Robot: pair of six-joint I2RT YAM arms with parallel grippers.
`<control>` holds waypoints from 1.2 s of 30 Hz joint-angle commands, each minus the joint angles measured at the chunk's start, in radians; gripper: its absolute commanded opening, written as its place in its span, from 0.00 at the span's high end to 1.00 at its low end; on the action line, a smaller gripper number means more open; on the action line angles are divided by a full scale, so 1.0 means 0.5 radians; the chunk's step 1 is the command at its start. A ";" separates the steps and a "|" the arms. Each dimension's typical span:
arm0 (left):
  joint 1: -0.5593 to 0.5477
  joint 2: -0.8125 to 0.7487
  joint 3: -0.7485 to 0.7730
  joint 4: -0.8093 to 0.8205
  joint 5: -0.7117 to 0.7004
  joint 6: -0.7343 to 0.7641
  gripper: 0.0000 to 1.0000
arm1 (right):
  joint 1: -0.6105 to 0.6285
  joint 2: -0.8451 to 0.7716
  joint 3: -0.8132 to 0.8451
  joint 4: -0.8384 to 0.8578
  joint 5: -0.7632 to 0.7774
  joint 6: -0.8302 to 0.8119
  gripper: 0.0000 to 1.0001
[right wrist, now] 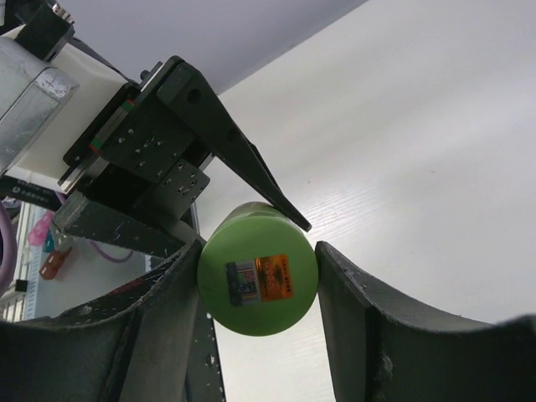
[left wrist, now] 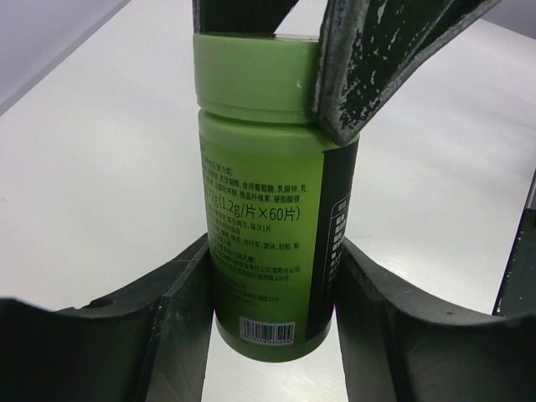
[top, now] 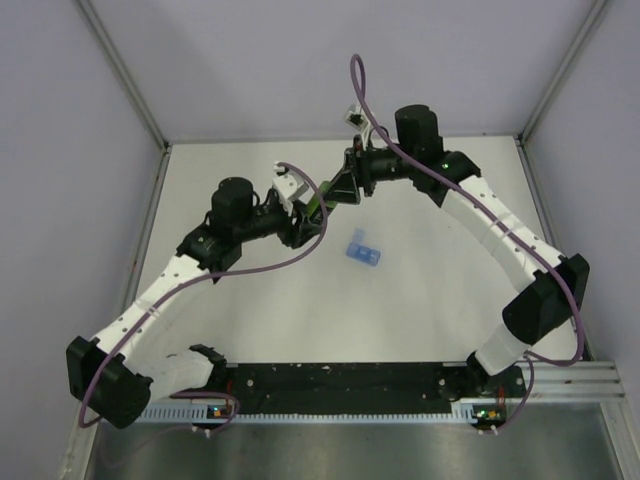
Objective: Sort the pills into containers
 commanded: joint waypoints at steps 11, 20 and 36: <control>-0.005 -0.047 0.001 0.159 0.111 0.022 1.00 | -0.021 -0.139 -0.105 0.085 -0.235 -0.204 0.81; 0.050 0.001 0.074 -0.153 1.101 0.202 1.00 | -0.024 -0.375 -0.074 -0.338 -0.423 -1.437 0.91; 0.050 0.106 0.216 -0.240 0.995 0.221 1.00 | 0.031 -0.461 -0.006 -0.603 -0.208 -1.678 0.01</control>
